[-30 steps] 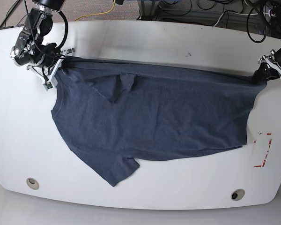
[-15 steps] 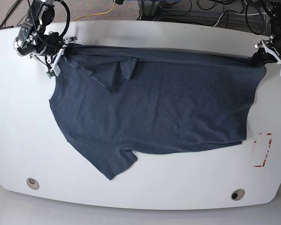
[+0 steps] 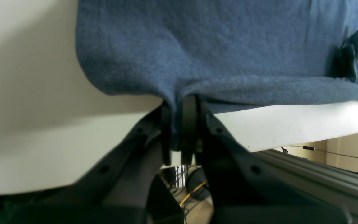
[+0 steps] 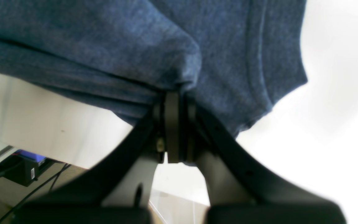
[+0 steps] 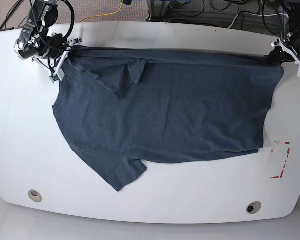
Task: Layout the t-shirt on the table in an organized manner, then fold the t-shirt properly
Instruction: 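Lay the shirt flat, print side down, holding its edge with both grippers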
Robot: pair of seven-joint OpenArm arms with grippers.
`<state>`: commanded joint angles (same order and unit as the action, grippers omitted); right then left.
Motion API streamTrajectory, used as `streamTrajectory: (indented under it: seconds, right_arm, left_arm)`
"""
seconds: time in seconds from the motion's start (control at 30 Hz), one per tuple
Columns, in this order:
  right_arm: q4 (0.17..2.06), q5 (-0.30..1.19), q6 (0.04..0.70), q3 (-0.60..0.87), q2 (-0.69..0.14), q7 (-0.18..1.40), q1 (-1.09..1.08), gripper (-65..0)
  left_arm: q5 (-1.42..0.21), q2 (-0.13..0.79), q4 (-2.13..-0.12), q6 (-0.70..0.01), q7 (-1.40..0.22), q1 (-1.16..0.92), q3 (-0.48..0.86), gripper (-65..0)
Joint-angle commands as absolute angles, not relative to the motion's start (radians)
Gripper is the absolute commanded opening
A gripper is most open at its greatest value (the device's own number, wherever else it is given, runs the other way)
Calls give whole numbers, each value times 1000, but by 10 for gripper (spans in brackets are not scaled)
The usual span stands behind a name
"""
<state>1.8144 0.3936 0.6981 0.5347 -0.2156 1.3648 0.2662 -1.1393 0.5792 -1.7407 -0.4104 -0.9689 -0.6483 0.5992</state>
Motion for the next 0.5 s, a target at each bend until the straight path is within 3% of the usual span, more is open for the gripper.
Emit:
streamTrajectory:
  seconds: [0.2,0.5]
  right_arm:
    - [1814,390,698,533,-216,1366,268,-648]
    - [1814,390,698,532,-216,1366,286,-648]
  left_arm:
    - [-1119,579,-1739,-407,-1061,-627,599,-639]
    - [-952,565,-1739,-412,-1187,-619,598,-639]
